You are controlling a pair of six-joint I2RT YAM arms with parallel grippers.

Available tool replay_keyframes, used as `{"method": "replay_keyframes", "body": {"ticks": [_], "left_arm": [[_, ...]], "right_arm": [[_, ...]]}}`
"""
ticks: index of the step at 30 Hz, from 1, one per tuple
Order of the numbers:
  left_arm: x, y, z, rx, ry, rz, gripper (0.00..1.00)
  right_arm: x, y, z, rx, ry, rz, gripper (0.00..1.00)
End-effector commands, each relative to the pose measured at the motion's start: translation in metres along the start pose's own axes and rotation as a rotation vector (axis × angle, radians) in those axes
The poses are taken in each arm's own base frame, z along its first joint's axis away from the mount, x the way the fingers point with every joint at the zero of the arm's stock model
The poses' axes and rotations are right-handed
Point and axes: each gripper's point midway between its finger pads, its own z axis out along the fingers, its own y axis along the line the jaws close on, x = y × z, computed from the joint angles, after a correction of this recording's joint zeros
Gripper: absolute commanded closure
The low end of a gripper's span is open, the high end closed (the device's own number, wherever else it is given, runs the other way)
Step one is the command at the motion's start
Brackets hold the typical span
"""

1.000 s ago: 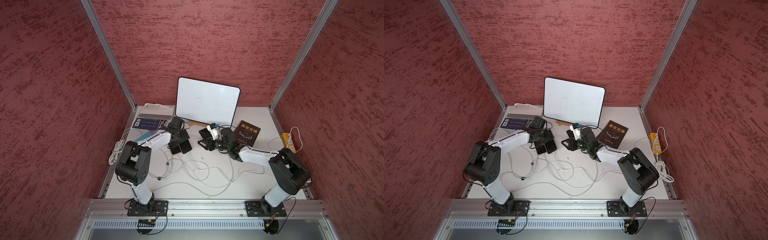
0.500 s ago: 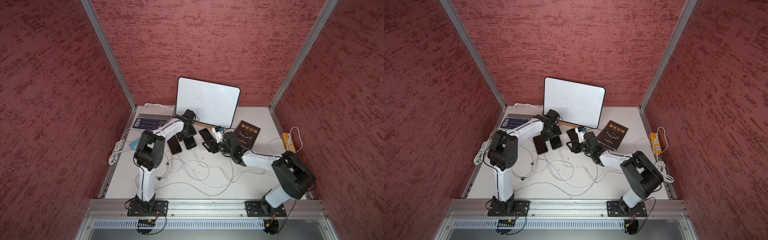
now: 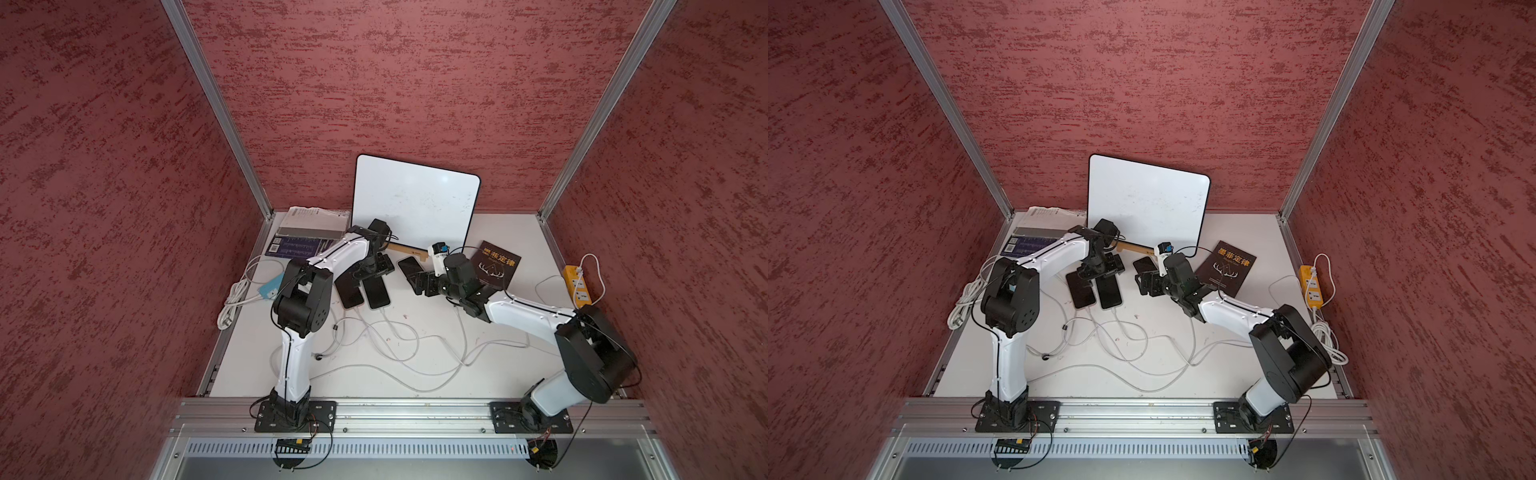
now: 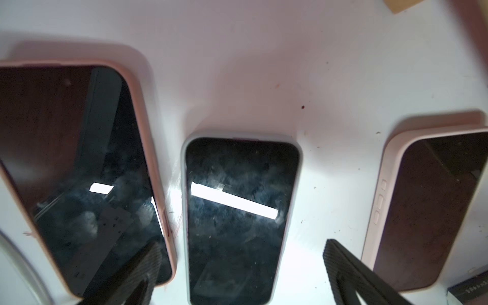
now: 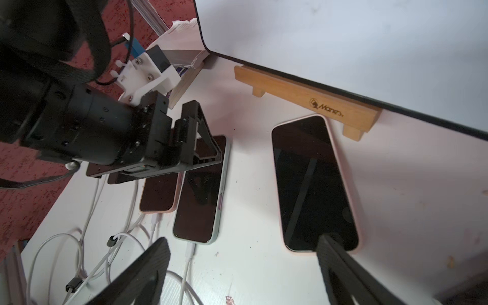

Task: Plug the charging cable into the phone
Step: Place the phone at the center of the board.

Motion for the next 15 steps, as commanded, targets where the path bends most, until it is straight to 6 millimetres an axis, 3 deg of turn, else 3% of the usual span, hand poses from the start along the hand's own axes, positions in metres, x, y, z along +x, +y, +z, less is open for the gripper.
{"method": "replay_keyframes", "body": {"ticks": [1, 5, 11, 15], "left_arm": [[-0.008, -0.001, -0.011, -0.005, -0.018, 0.015, 0.00], [-0.006, 0.000, -0.024, 0.017, -0.031, 0.026, 0.00], [0.016, 0.009, -0.065, 0.194, -0.125, 0.034, 0.00], [0.039, 0.023, -0.066, 0.259, -0.125, 0.033, 0.00]], "right_arm": [[0.009, -0.020, 0.008, 0.101, 0.071, -0.017, 0.06], [0.016, -0.025, 0.018, 0.146, 0.130, -0.040, 0.05], [0.032, -0.035, 0.048, 0.254, 0.270, -0.109, 0.04], [0.036, -0.044, 0.061, 0.320, 0.327, -0.124, 0.04]]}}
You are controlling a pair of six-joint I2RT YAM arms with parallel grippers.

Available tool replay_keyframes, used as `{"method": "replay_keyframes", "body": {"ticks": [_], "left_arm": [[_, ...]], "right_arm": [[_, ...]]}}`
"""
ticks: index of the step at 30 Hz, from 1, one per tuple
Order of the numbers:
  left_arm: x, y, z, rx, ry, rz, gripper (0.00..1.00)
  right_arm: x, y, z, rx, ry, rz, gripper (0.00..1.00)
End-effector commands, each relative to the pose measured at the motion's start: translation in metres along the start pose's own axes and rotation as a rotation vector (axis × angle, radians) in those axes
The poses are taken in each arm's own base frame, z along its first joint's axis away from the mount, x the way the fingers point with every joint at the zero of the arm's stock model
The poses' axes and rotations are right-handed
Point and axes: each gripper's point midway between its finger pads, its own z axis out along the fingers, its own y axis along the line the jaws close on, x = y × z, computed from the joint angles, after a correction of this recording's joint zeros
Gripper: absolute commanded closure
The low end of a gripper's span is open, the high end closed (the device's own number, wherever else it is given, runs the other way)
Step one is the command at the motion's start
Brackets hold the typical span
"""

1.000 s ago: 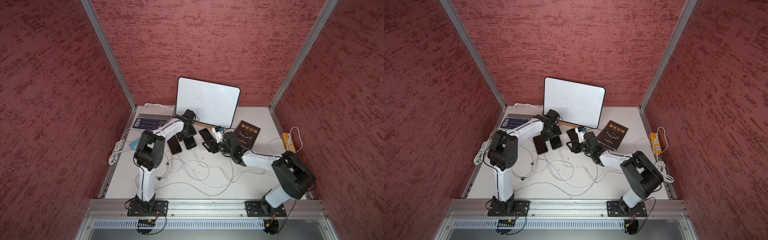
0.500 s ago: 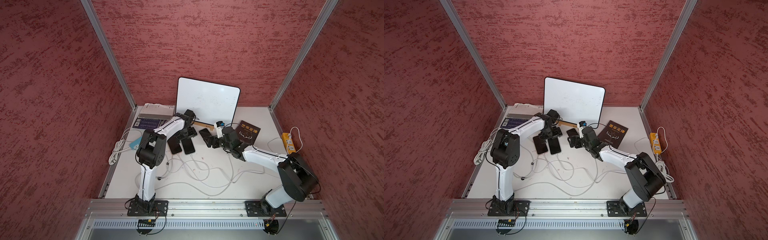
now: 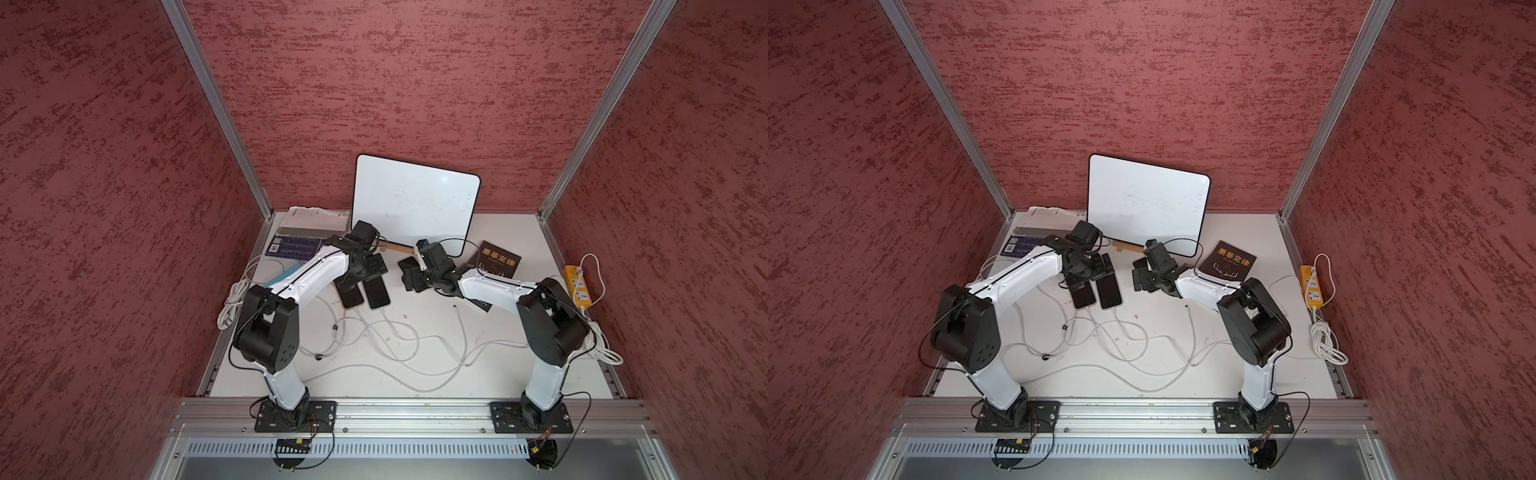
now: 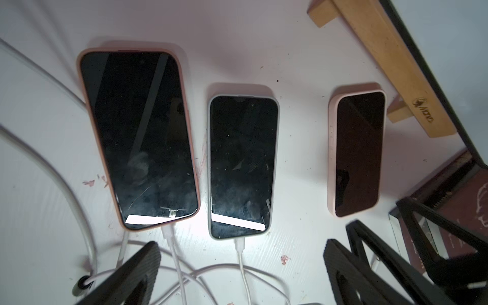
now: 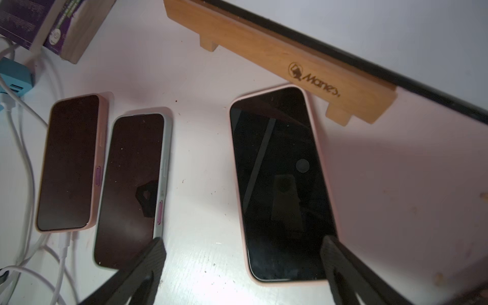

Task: Plug the charging cable into the phone
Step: Place the phone at the center of the board, then pick up the phone at the center of the board.

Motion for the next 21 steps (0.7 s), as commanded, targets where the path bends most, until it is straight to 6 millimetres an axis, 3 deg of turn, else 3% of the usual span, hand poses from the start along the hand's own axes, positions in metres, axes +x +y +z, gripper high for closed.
{"method": "replay_keyframes", "body": {"ticks": [1, 7, 21], "left_arm": [[0.013, 0.000, 0.007, 0.071, -0.002, 0.006, 0.00], [0.033, 0.014, 0.012, 0.110, 0.006, -0.002, 0.00], [0.047, 0.025, 0.028, 0.116, 0.038, -0.012, 0.00]], "right_arm": [[0.012, -0.013, 0.007, 0.111, 0.078, -0.044, 0.04], [0.010, -0.015, 0.009, 0.164, 0.084, -0.065, 0.02], [0.008, -0.016, 0.027, 0.178, 0.145, -0.092, 0.01]]}}
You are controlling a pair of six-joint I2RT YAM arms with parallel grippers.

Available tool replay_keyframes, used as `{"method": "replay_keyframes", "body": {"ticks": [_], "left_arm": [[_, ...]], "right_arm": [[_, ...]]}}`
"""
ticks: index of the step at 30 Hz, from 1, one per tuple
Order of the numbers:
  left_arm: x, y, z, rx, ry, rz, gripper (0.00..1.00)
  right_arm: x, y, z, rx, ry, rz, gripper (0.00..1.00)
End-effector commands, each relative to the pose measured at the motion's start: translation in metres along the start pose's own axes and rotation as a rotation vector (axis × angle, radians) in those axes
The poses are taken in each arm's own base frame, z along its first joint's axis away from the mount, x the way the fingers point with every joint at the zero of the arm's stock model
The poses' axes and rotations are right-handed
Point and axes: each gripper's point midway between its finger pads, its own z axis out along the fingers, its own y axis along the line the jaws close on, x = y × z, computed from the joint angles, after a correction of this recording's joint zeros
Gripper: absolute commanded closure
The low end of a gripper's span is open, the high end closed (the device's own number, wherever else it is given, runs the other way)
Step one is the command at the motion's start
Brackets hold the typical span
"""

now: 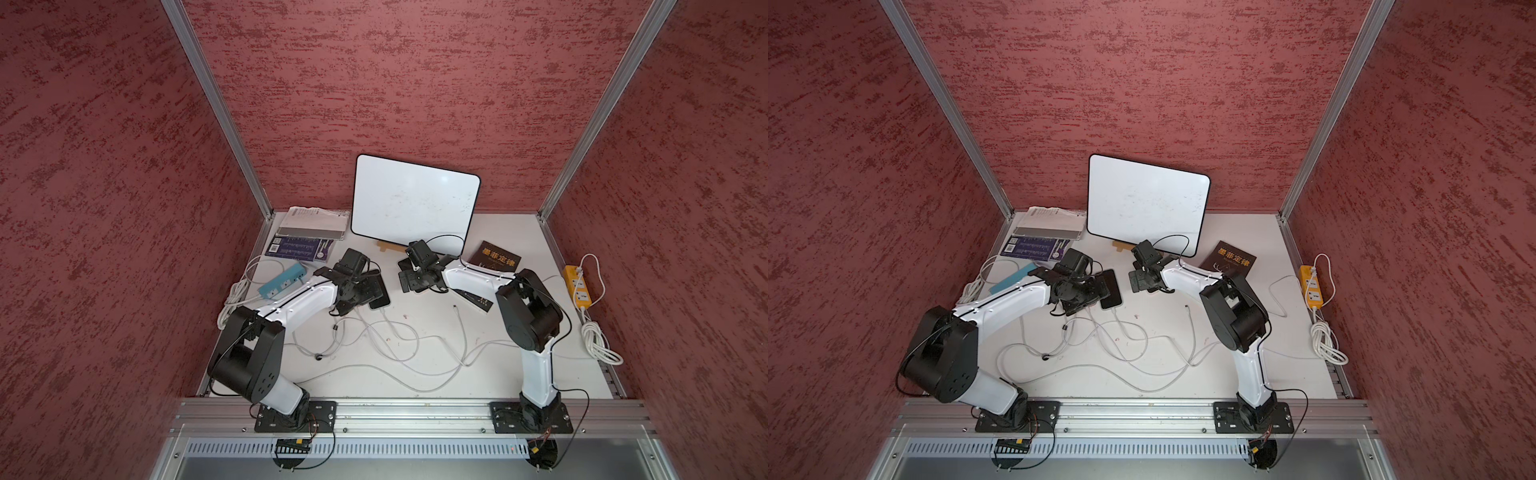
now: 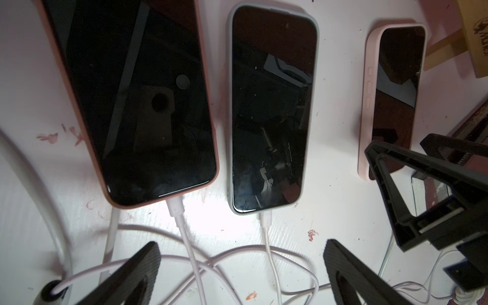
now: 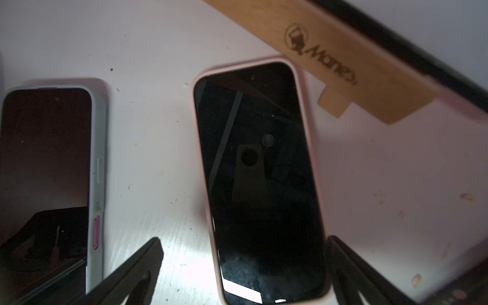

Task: Plug the charging cable into the phone
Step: Pick up the phone at the center of the board.

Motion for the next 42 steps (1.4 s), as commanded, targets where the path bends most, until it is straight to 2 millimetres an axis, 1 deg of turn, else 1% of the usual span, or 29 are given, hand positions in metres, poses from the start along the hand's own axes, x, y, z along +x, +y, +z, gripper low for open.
{"method": "replay_keyframes", "body": {"ticks": [1, 8, 15, 19, 22, 26, 30, 33, 36, 40, 42], "left_arm": [[-0.002, -0.008, -0.003, 0.046, -0.013, -0.005, 0.00], [-0.003, -0.010, -0.009, 0.056, -0.026, 0.003, 0.00], [-0.004, -0.006, -0.011, 0.038, -0.038, 0.006, 0.00], [-0.005, -0.007, -0.010, 0.043, -0.040, 0.007, 0.00], [-0.005, -0.007, -0.009, 0.042, -0.038, 0.003, 0.00], [-0.003, -0.003, -0.005, 0.028, -0.030, 0.001, 0.00], [-0.002, -0.002, -0.002, 0.024, -0.022, -0.001, 0.00], [-0.003, -0.003, -0.002, 0.026, -0.022, -0.001, 0.00], [-0.002, -0.004, -0.001, 0.030, -0.021, -0.004, 0.00], [-0.001, -0.003, 0.002, 0.033, -0.017, -0.017, 0.01], [-0.001, -0.003, 0.003, 0.039, -0.017, -0.026, 0.02]], "right_arm": [[-0.004, -0.002, 0.005, 0.026, 0.016, -0.022, 0.01], [-0.006, -0.004, 0.011, 0.015, 0.029, -0.018, 0.01], [-0.009, -0.016, 0.009, 0.042, 0.019, 0.010, 0.01], [-0.006, -0.022, 0.015, 0.068, 0.050, 0.032, 0.01], [-0.004, -0.021, 0.021, 0.064, 0.077, 0.030, 0.01], [0.003, -0.013, 0.026, 0.025, 0.115, 0.033, 0.02], [0.012, -0.011, 0.027, 0.012, 0.148, 0.060, 0.08], [0.019, -0.008, 0.025, -0.006, 0.154, 0.076, 0.16], [0.026, -0.004, 0.022, -0.006, 0.152, 0.072, 0.26], [0.031, 0.010, 0.020, 0.010, 0.144, 0.031, 0.38], [0.031, 0.020, 0.016, 0.010, 0.121, 0.004, 0.42]]}}
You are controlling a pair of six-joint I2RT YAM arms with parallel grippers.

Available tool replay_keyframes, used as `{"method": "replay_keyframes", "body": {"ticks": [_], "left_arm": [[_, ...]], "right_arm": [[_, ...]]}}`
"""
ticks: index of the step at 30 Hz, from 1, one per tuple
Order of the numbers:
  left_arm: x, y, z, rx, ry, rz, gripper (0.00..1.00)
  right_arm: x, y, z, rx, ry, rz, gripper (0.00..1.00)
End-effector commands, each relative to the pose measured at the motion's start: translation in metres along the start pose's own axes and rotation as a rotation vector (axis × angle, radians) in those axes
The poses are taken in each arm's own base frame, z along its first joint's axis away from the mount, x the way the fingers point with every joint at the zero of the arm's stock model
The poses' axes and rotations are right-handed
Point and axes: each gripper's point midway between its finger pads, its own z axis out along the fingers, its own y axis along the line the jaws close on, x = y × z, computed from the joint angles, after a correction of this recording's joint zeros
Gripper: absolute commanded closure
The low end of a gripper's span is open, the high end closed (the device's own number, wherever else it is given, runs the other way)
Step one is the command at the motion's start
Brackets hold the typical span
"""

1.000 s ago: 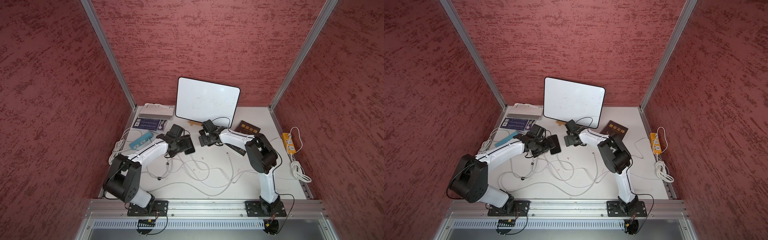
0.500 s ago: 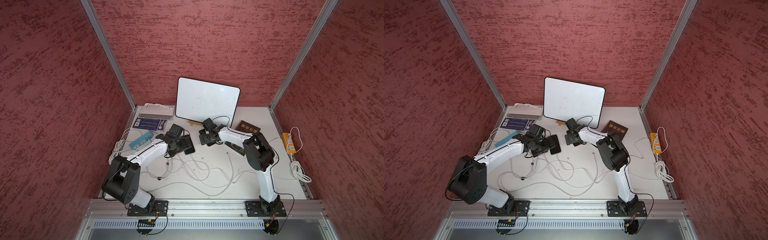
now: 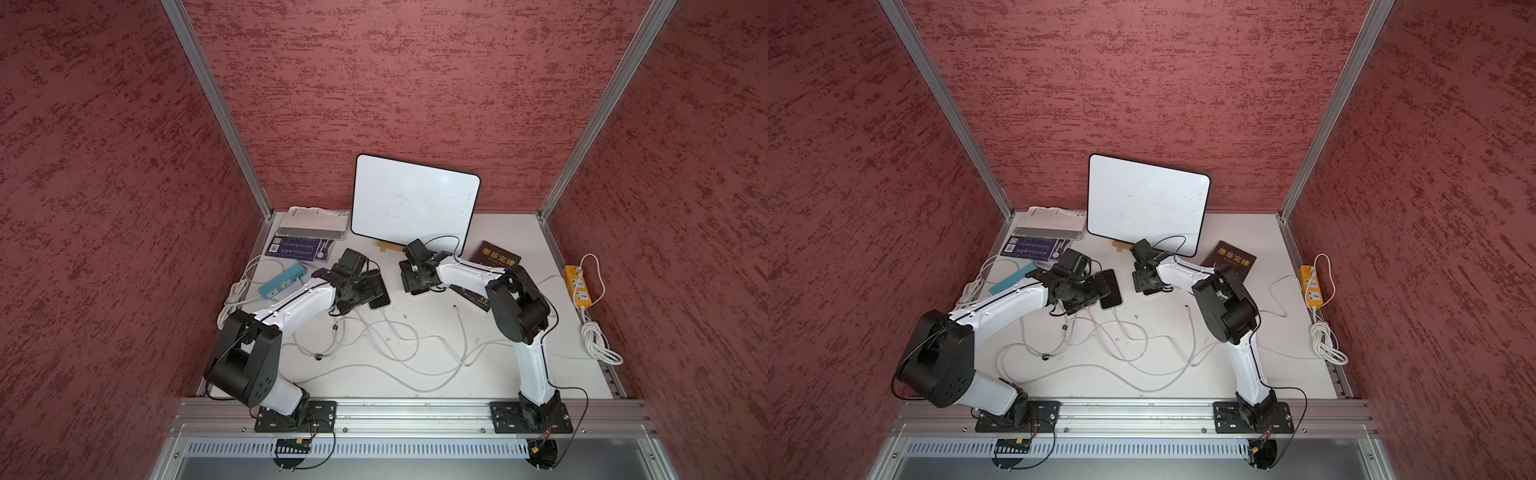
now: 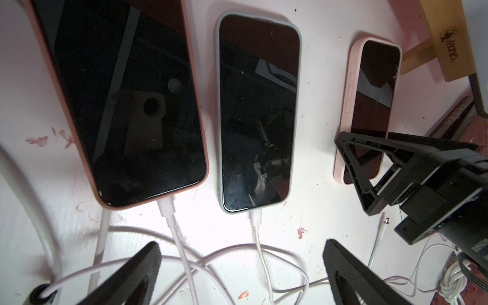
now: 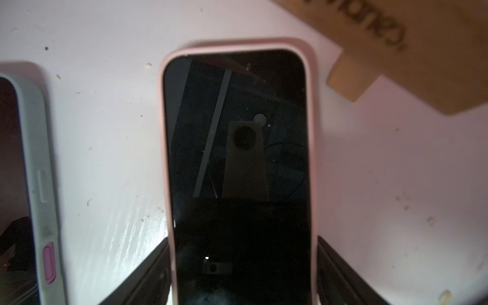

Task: Plug the charging cable into the phone
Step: Pick up the phone at the center of the board.

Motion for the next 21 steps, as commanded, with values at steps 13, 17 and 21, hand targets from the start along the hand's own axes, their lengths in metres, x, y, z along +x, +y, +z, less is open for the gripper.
{"method": "replay_keyframes", "body": {"ticks": [13, 17, 21], "left_arm": [[-0.006, -0.022, -0.003, 0.141, -0.008, -0.045, 0.16], [-0.008, -0.037, -0.002, 0.201, 0.005, -0.054, 0.16], [-0.010, -0.048, 0.001, 0.225, 0.004, -0.049, 0.17]], "right_arm": [[0.013, 0.063, -0.072, -0.316, -0.176, -0.023, 0.50], [0.014, 0.072, -0.082, -0.383, -0.185, -0.010, 0.51], [0.016, 0.090, -0.097, -0.513, -0.197, -0.015, 0.52]]}}
